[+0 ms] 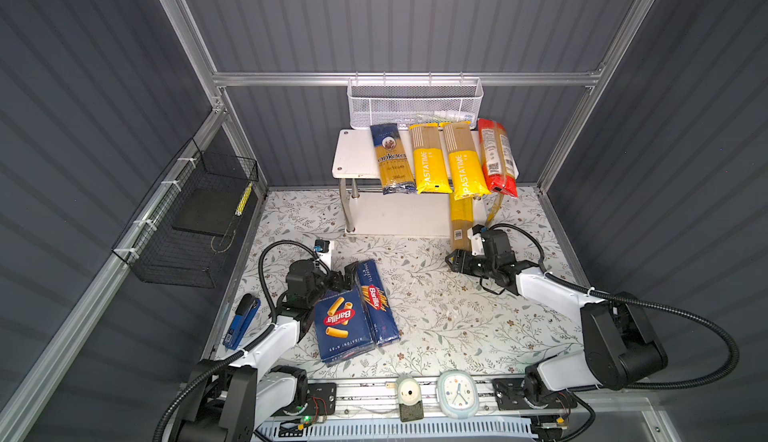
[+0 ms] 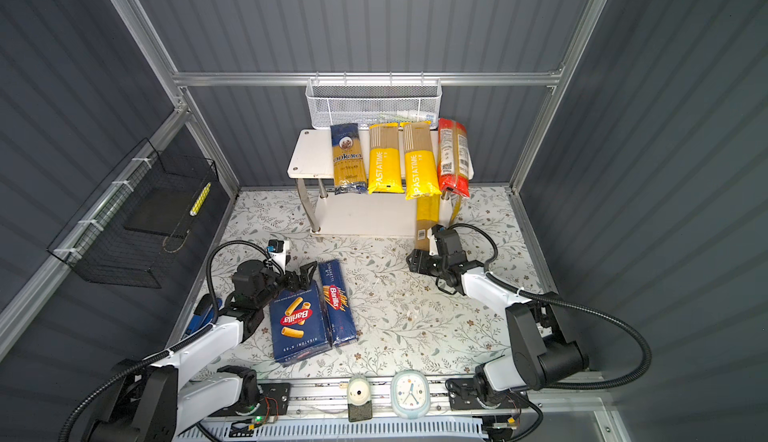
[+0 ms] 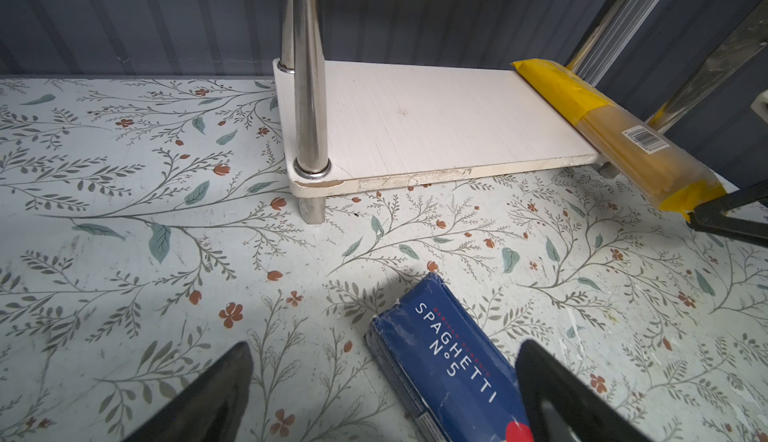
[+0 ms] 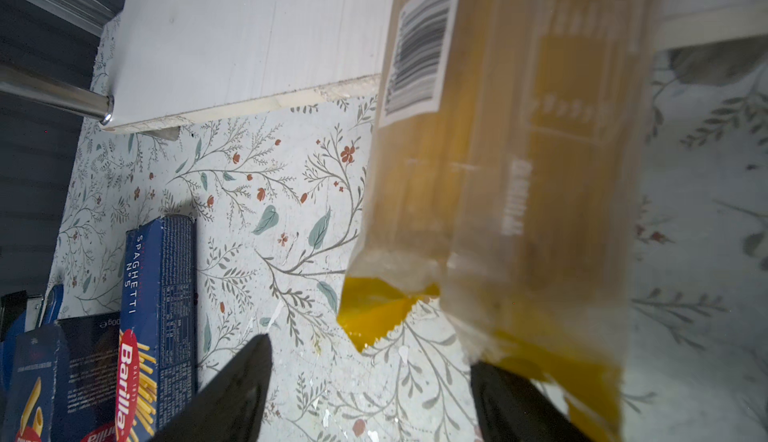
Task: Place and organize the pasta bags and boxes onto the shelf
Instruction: 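Open the right gripper and withdraw it from the yellow bag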
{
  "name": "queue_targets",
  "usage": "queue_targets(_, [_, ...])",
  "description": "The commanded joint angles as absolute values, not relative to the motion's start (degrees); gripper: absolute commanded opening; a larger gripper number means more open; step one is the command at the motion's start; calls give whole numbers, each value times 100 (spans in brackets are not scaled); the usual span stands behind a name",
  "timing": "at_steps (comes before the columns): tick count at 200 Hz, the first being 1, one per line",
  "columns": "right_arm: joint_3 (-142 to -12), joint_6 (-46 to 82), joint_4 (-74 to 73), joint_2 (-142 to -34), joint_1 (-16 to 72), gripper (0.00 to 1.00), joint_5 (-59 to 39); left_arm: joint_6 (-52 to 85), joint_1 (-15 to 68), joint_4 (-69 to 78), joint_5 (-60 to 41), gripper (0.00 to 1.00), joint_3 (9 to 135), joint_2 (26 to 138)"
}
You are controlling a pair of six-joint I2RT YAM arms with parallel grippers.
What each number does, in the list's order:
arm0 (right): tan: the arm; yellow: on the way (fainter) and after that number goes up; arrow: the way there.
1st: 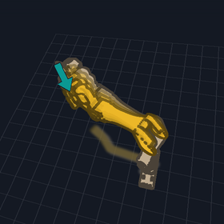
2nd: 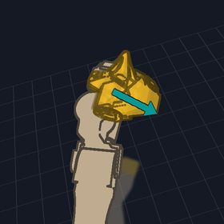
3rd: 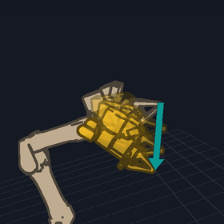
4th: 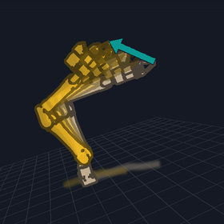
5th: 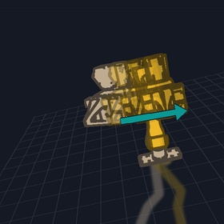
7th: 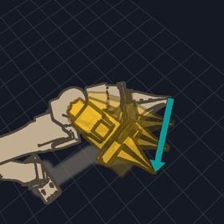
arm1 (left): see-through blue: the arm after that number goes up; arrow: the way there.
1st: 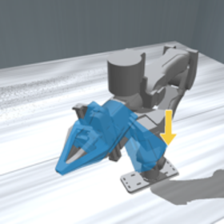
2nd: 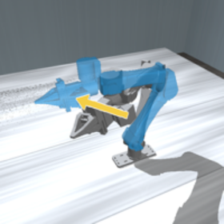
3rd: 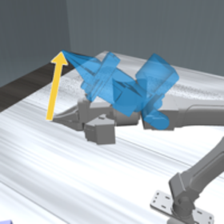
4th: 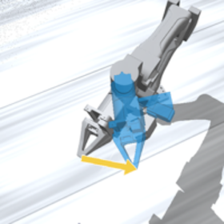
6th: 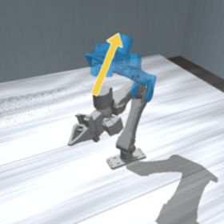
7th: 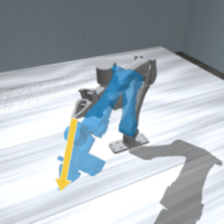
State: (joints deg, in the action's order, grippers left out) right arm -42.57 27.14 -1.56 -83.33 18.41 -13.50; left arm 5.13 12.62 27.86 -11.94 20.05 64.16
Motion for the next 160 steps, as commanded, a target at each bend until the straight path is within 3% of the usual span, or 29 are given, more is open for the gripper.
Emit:
queue_targets(1, [-4497,2769,-387,-8469,1758,77,-1266,501,1268,2699,-1151,100,2179,6440])
queue_targets(108, [-4887,2405,41,-8534,1700,79,-1484,476,1270,2693,-1075,100,2137,6366])
queue_targets(160, [-4471,2036,835,-7687,2842,81,-1341,571,1257,2738,-548,100,1959,6106])
